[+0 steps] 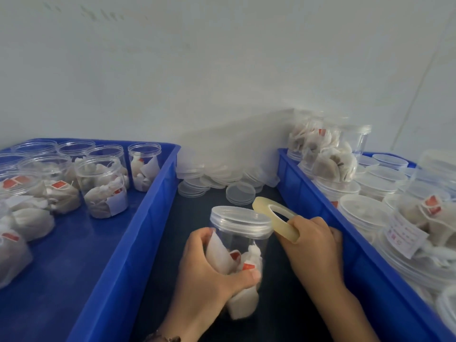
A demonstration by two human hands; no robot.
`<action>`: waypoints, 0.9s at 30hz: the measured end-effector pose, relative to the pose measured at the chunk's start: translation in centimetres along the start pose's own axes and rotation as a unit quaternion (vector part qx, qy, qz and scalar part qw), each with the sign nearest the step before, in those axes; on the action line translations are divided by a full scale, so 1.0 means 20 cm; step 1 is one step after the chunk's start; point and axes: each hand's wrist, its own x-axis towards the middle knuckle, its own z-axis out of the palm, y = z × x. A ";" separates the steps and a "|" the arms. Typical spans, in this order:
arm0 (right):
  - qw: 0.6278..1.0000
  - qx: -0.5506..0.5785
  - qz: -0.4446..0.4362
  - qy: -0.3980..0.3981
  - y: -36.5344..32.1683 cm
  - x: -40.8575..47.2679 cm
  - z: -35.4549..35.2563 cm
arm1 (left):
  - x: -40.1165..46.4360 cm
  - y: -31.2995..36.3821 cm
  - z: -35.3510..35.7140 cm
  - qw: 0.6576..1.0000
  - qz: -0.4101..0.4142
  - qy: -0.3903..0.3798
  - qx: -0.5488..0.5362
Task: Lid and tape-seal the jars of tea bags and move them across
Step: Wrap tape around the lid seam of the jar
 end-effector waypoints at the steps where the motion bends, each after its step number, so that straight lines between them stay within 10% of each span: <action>1: 1.000 0.000 -0.002 0.004 0.00 0.00 0.00 | 0.00 0.00 0.00 0.999 -0.008 -0.017 -0.027; 14: 0.999 -0.047 -0.024 0.012 -0.08 -0.06 0.01 | 0.03 0.02 0.01 0.983 -0.021 -0.150 -0.104; 27: 0.995 -0.038 -0.094 0.023 -0.11 -0.10 -0.01 | 0.04 0.02 -0.01 0.989 0.093 0.110 -0.025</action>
